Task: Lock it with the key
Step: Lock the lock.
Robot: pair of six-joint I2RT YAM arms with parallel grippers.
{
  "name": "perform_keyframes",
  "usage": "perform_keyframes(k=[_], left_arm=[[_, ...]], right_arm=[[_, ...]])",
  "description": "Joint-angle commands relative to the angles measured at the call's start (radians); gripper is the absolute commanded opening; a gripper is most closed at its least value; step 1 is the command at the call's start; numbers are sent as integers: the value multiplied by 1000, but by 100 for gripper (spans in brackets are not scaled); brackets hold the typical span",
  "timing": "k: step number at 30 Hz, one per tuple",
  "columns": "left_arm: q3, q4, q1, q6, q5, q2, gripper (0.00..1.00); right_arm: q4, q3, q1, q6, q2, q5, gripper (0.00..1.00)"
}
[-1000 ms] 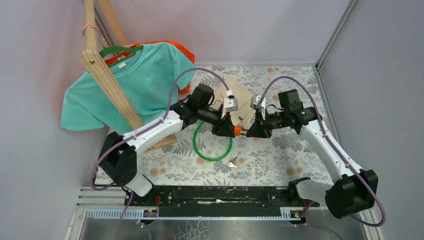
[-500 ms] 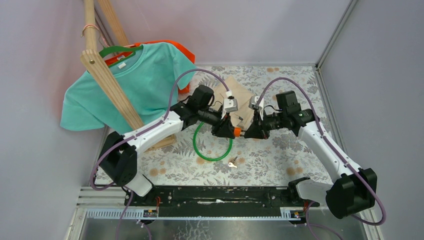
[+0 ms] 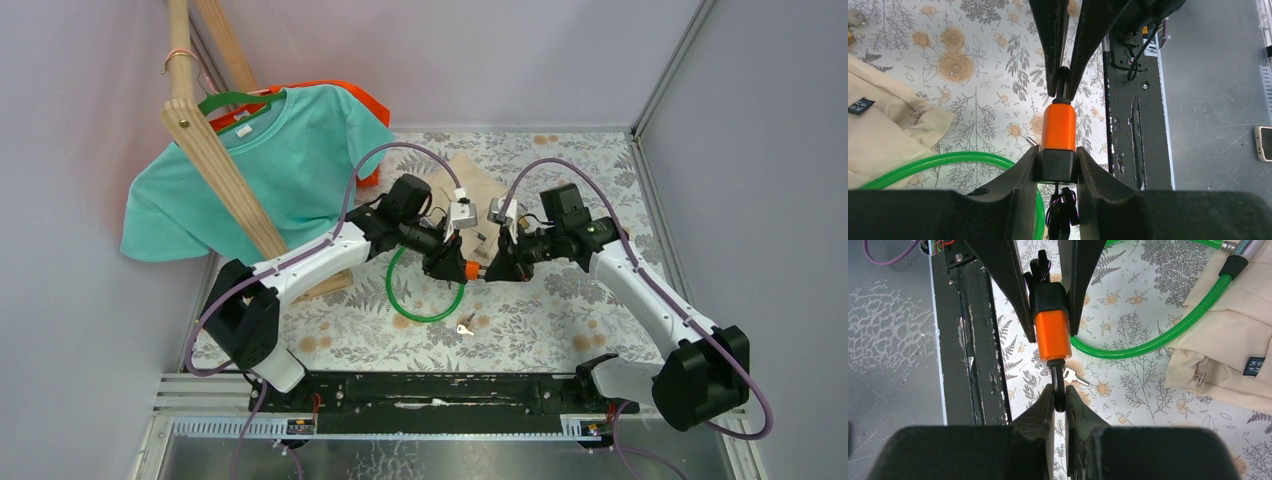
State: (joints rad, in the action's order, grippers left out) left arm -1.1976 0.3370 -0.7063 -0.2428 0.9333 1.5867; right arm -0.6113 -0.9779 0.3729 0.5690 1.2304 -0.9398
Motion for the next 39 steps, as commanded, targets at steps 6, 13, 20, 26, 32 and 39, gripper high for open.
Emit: perform_keyframes(k=[6,13,20,26,32,39], left_arm=[[-5,-201,-73,12,81,14,0],[-21,-211,-71,41,101,14,0],[-48,-248,-62,94,122,26,0],[-74,-277,-57,137,140,36,0],[-76,-299,-55,157,152,48,0],[-74,-322,-55,173,159,56,0]], right_arm=[[263,-57,102,-75,34,-98,0],[383,-12,107,-158,34,-108,0],[448,22,107,-221,14,-113,0],[534,23,108,-328,21,-146,0],[595,23,108,-404,15,-185,0],[668,32,107,-483,15,-229,0]])
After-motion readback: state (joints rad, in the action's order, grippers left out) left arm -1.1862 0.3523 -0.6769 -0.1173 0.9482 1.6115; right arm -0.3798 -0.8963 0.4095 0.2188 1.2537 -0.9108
